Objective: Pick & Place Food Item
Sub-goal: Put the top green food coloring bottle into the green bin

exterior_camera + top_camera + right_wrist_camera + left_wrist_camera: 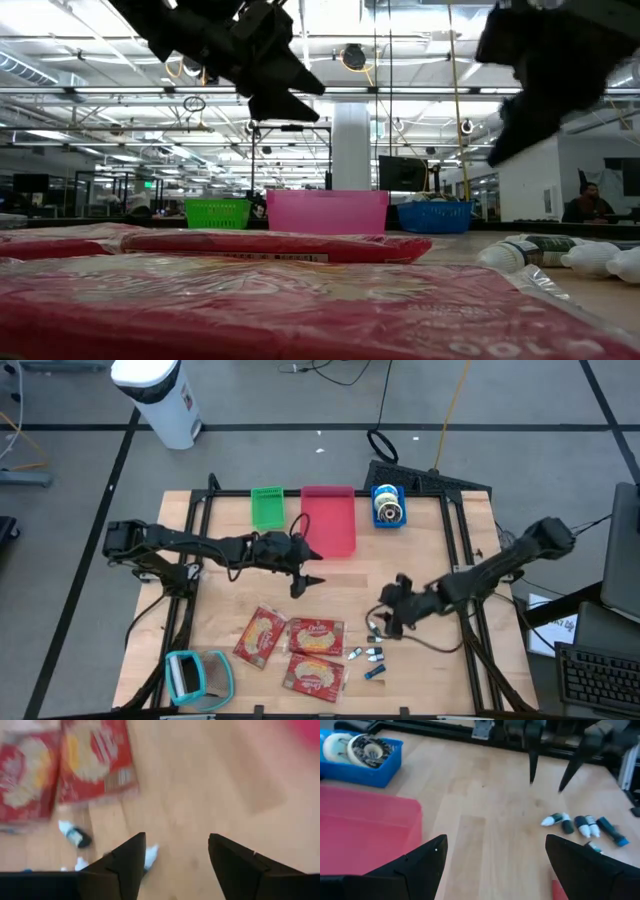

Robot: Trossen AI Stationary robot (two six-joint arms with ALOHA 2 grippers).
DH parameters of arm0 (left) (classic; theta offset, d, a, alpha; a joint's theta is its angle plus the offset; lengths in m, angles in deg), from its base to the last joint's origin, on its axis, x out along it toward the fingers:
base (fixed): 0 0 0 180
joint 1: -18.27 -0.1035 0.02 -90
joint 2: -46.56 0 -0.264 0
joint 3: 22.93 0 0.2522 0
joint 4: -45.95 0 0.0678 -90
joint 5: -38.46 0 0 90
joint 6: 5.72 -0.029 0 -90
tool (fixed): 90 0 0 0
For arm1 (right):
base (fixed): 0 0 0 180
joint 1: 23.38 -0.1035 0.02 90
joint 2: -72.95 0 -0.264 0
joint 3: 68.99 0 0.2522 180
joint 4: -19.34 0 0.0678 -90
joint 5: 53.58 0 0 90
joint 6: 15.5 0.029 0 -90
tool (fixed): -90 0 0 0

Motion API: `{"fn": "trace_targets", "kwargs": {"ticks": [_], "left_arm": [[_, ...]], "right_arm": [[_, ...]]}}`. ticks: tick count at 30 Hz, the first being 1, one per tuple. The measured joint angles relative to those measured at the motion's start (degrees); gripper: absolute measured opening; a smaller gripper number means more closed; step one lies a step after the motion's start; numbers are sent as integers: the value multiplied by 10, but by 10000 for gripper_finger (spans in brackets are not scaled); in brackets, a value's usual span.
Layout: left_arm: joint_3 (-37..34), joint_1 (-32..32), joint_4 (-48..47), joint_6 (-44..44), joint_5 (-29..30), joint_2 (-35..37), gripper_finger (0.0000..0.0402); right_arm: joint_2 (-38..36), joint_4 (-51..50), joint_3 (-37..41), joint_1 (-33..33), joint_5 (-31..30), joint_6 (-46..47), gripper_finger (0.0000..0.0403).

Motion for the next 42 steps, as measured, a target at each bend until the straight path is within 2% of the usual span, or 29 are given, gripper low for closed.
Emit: {"fn": "trace_targets", "kwargs": {"ticks": [4, 8, 12, 19, 25, 33, 37, 42], "left_arm": [[0, 9, 45, 0, 5, 1, 335], [0, 16, 58, -1, 21, 0, 335], [0, 24, 61, 4, 46, 0, 335], [0, 47, 63, 14, 82, 0, 335], [0, 66, 64, 18, 94, 0, 335], [0, 80, 65, 75, 94, 0, 335], [0, 80, 82, 129, 97, 0, 335], [1, 79, 122, 207, 101, -12, 335]], "right_arm": [[65, 37, 0, -28, 20, 80, 181], [110, 99, 0, -45, 60, 104, 166], [140, 96, 0, -61, 56, 104, 156], [176, 85, 0, -65, 14, 94, 147], [200, 89, -2, -65, 11, 48, 128], [187, 84, 0, -61, 8, -36, 61], [153, 80, 1, -44, -38, -108, 58], [103, 87, 1, -10, -143, -244, 71]]}}
